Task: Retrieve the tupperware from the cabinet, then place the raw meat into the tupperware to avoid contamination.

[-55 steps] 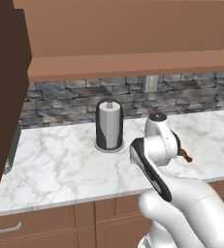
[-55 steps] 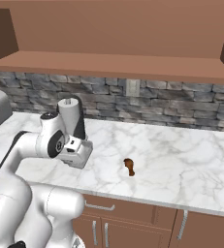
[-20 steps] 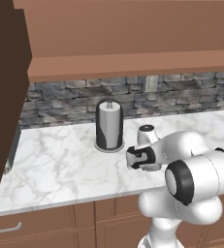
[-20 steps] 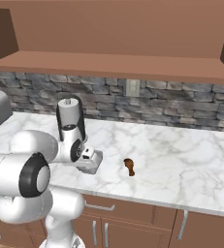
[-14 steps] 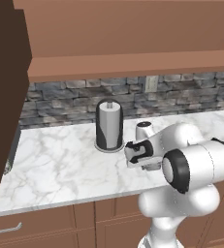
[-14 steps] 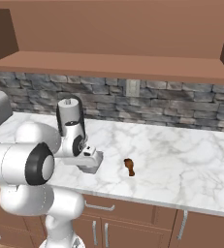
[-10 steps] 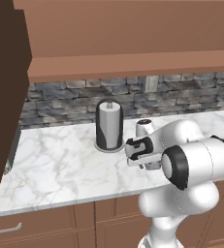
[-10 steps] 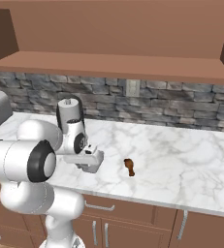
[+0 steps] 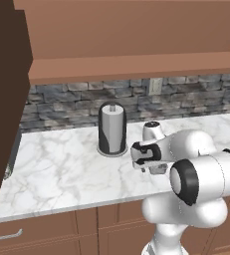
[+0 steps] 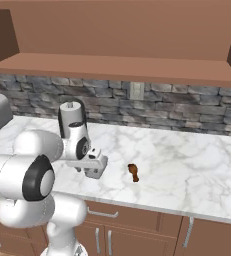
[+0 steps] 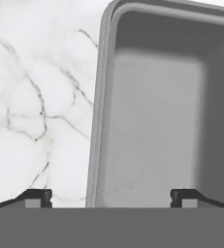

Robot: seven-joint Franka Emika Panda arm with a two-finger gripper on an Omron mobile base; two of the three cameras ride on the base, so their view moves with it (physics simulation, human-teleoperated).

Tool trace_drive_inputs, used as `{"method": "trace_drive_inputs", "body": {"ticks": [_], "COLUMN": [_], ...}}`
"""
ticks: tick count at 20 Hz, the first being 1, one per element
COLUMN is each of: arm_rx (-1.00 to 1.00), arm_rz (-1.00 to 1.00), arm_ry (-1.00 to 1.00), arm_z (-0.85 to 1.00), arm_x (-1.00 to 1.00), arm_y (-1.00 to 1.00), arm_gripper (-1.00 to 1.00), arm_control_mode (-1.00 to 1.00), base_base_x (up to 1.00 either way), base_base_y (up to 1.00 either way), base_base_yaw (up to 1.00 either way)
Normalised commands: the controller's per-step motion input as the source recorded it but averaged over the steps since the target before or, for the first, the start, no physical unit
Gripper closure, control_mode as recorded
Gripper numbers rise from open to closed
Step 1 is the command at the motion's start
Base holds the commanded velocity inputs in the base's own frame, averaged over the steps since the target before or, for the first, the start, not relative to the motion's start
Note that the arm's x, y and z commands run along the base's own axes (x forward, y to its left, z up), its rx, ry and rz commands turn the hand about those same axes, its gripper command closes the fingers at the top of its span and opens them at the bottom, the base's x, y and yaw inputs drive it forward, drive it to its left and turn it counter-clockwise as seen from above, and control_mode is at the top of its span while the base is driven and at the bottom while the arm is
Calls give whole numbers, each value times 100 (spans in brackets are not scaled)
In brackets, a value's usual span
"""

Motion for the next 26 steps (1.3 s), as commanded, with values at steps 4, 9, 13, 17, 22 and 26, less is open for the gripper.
{"method": "trace_drive_inputs", "body": {"ticks": [4,9,13,17,22,26], "arm_rx": [0,2,1,1,0,0], "arm_rz": [0,0,0,3,4,5], "arm_ry": [-7,-3,-5,-2,-2,-1], "arm_z": [24,32,41,32,27,32], "arm_x": [-4,0,-4,-1,0,-8], "arm_y": [0,0,-11,-25,-33,-40], "arm_gripper": [-100,-100,-100,-100,-100,-100], "arm_control_mode": [-100,-100,-100,-100,-100,-100], "base_base_x": [0,0,0,0,0,0], "base_base_y": [0,0,0,0,0,0], "base_base_yaw": [0,0,0,0,0,0]}}
